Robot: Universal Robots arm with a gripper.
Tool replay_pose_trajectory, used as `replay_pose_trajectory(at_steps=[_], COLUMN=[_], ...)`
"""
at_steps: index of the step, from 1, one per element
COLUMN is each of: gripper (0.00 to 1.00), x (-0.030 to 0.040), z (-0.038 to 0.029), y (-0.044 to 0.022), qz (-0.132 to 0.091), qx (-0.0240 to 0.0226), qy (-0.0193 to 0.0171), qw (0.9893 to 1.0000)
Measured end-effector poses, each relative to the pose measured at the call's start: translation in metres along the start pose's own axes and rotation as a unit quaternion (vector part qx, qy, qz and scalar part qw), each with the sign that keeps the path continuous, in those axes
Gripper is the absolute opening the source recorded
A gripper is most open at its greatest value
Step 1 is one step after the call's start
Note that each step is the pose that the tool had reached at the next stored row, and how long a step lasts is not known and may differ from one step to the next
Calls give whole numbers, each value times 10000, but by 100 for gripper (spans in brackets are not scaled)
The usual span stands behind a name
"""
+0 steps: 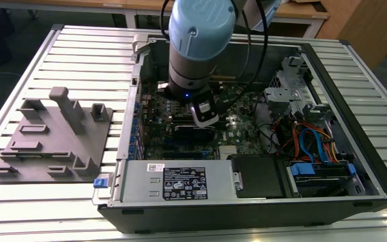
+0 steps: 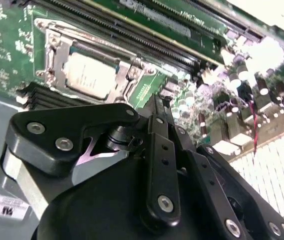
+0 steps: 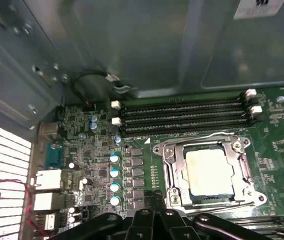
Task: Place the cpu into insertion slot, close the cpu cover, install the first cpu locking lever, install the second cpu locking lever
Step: 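Install the second cpu locking lever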
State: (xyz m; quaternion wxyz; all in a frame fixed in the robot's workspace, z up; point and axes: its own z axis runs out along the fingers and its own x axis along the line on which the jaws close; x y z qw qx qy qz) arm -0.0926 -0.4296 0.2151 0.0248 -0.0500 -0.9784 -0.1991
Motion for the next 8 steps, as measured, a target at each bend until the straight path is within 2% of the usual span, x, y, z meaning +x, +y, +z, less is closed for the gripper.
replay_pose_trajectory(at_steps=[8], gripper=[10], x=[0], z=[-5], y=[2], qz=[0], qx=[-15], qy=[2], qw=[10000])
